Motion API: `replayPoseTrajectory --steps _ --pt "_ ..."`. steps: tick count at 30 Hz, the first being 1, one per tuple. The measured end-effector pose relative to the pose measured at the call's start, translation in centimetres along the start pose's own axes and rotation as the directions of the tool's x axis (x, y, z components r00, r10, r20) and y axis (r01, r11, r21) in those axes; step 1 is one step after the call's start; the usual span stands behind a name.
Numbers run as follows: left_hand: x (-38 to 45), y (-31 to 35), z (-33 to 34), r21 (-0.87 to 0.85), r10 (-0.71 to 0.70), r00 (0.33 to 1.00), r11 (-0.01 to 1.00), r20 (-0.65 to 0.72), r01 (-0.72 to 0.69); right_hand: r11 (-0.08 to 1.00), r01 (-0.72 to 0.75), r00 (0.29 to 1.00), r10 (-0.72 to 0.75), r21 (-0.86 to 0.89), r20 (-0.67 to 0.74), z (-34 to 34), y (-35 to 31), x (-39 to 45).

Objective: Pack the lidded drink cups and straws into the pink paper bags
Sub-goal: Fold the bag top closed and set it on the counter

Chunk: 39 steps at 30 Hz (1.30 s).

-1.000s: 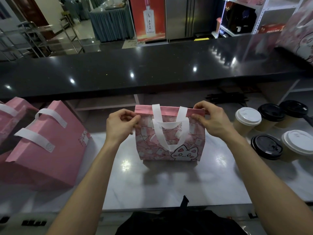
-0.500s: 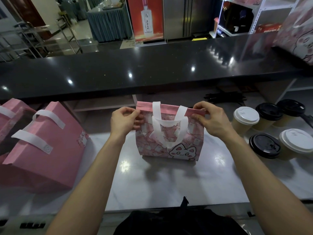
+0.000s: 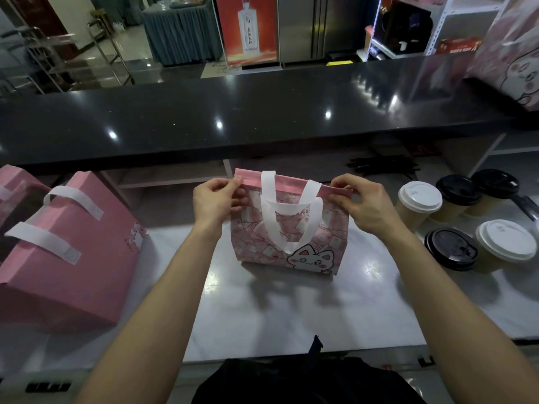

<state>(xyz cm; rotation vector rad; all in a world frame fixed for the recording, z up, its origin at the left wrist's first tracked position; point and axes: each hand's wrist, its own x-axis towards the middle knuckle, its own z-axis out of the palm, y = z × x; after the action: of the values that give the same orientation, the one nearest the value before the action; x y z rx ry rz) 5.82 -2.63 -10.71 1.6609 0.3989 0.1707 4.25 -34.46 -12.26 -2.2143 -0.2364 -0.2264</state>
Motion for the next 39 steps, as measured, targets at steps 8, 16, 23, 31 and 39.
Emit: replayPoseTrajectory --steps 8,16,23,31,39 --pt "0.0 -2.1 -1.0 -0.043 0.123 0.987 0.992 0.104 -0.119 0.999 -0.050 0.999 0.050 0.016 0.012 -0.6 0.6 0.8" --pt "1.3 -2.9 -1.4 0.345 0.412 0.908 0.844 0.076 -0.412 0.997 -0.075 0.997 0.075 0.007 0.032 -0.8 0.4 1.4" --pt "2.1 -1.1 -2.0 0.314 0.510 0.819 0.758 0.261 -0.572 0.988 -0.048 0.996 0.058 -0.149 0.063 -1.3 0.0 1.8" --pt "3.1 -0.2 -2.4 0.399 0.428 0.806 0.710 0.409 -0.580 0.972 0.026 0.993 0.002 -0.232 0.119 -1.1 -0.4 2.7" --pt "3.4 0.5 -3.0 0.516 0.493 0.697 0.469 0.521 -0.717 0.930 0.108 0.994 -0.095 -0.351 0.055 -0.4 -0.6 3.1"
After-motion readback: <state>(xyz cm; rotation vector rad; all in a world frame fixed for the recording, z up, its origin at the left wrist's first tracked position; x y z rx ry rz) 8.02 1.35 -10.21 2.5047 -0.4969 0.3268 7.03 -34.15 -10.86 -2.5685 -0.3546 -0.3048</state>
